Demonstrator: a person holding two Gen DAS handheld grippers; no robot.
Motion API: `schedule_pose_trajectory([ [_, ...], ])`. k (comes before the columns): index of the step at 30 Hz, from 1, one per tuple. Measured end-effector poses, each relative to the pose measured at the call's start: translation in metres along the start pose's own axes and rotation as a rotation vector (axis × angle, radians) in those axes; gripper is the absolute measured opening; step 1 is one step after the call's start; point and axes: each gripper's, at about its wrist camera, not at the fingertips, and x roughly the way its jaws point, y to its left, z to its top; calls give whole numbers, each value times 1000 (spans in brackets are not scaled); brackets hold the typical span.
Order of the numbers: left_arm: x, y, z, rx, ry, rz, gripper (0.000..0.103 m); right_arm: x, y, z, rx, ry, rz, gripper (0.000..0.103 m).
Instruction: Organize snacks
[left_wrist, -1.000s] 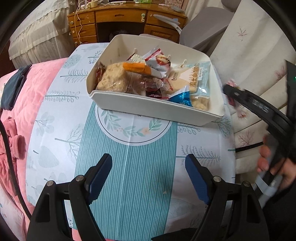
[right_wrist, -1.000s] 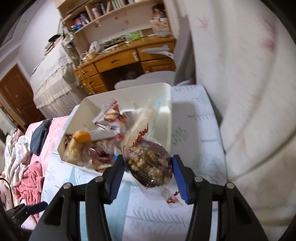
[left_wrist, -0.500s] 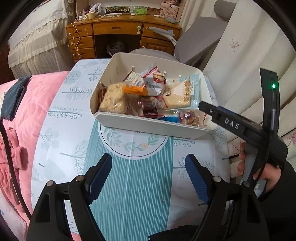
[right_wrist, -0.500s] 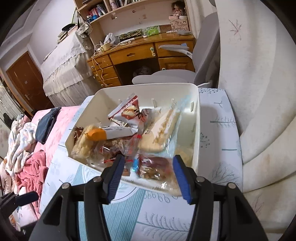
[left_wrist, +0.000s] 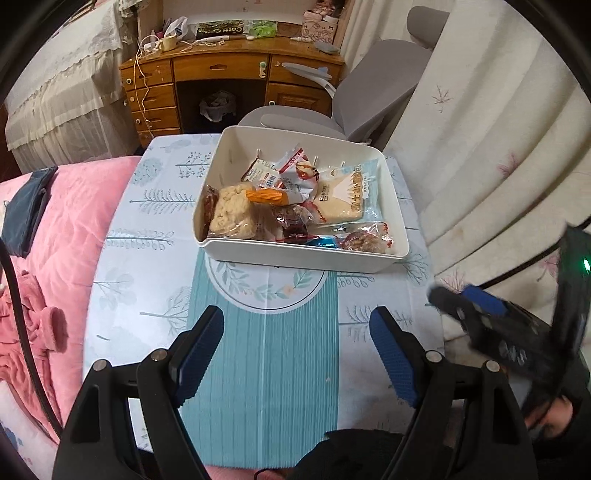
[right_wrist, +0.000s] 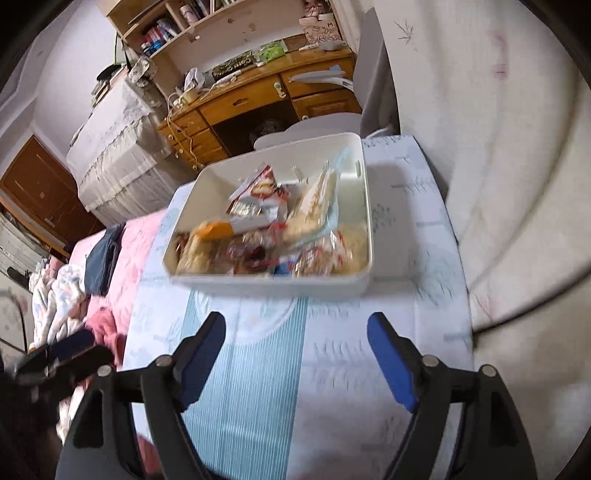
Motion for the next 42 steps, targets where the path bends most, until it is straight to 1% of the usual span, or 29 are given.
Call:
schedule_pose_trajectory([
  [3,-19,4,-2,-2,-13,2,80,-27,11,-16,-27,21,-38,87],
  [5,-31,6,-4,-5,-12,10,80,-40,18,-23,-46,36,-57,88],
  [8,-52,7,-6,17,-36,37,81,-64,32,-31,-60,35,-56,88],
  [9,-58,7,-8,27,-49,42,83,-74,39,-33,-63,37,-50,89],
  [11,-70,6,-12,35,-68,48,85,-92,52,-37,-75,16,-34,90],
  [13,-79,6,-18,37,-84,46,86,-103,62,-40,-82,5,-44,94],
  [17,-90,7,-33,41,-112,64,90,-122,85,-56,-98,-46,-62,97],
  [19,-96,7,-41,42,-123,91,95,-126,92,-65,-97,-66,-88,98],
  [21,-99,7,-47,49,-133,105,102,-129,94,-72,-83,-75,-109,100],
  [22,-101,6,-50,58,-139,117,102,-131,94,-77,-72,-84,-125,103],
  [25,-102,5,-54,72,-154,140,102,-133,91,-83,-36,-89,-138,103],
  [26,-102,5,-55,74,-158,150,102,-130,90,-85,-23,-76,-152,103],
  [28,-101,6,-56,75,-156,164,102,-126,89,-88,-8,-57,-154,103],
  [33,-99,2,-58,105,-150,157,102,-127,90,-92,3,-56,-157,103],
  [37,-100,1,-59,104,-162,152,102,-124,89,-94,5,-41,-159,103],
  [42,-99,-2,-59,113,-166,140,102,-124,90,-92,-5,-44,-157,103],
])
